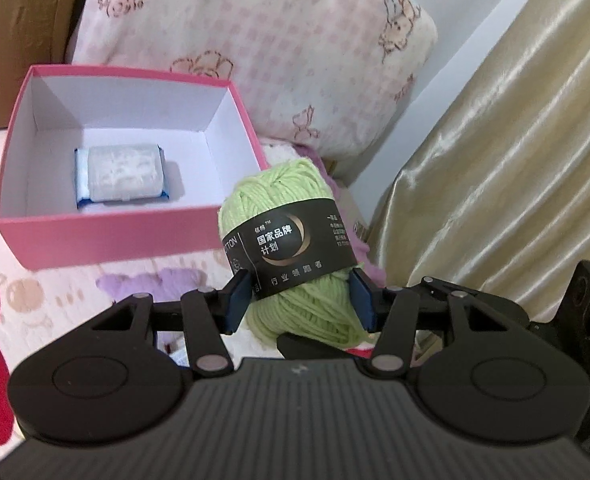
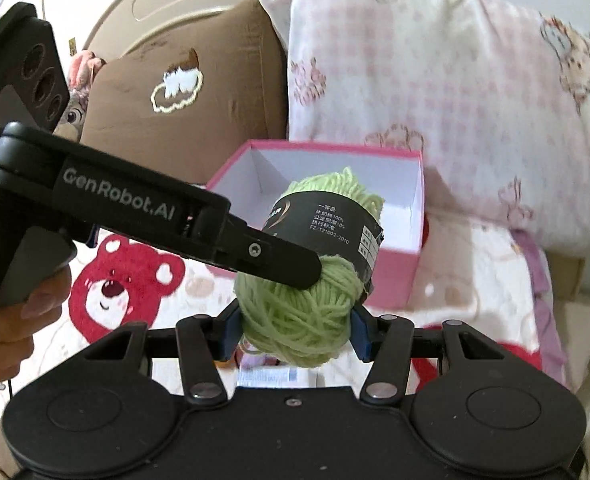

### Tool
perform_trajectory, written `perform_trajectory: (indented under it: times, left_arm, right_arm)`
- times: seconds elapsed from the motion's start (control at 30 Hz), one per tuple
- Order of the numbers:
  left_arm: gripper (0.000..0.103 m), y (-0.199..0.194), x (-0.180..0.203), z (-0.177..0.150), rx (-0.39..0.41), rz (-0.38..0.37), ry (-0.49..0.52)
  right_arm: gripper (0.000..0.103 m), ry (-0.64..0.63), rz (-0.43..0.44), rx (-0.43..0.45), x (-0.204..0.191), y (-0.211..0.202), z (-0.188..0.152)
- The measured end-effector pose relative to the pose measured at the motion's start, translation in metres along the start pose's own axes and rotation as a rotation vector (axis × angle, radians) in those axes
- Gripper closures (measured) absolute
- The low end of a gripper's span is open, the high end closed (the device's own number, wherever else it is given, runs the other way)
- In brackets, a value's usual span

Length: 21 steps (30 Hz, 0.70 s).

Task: Organize objects
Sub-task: 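Close both grippers on the green yarn ball and lift it, then carry the yarn ball into the pink box beside the wipes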

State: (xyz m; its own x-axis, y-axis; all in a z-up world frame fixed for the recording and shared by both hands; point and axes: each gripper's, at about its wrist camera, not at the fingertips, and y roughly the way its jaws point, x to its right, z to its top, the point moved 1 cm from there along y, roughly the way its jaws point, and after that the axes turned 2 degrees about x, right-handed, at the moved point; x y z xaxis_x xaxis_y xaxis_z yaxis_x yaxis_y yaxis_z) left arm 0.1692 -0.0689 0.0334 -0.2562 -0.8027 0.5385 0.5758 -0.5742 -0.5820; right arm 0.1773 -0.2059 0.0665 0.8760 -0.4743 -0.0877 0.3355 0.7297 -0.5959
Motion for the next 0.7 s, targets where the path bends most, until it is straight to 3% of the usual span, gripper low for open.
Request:
perform_trajectory:
  times: [0.33,0.7]
  left_arm:
    - [0.051,0.014,-0.008,0.061,-0.006,0.037,-0.042]
    - [0.051,0.097,-0.057,0.106,-0.044,0.055,-0.134]
  right_arm:
    - [0.045,0.034,0.012,-0.001,0.015,0.032,0.051]
    - [0.045,0.009,-0.051,-0.099,0.053,0.119,0.076]
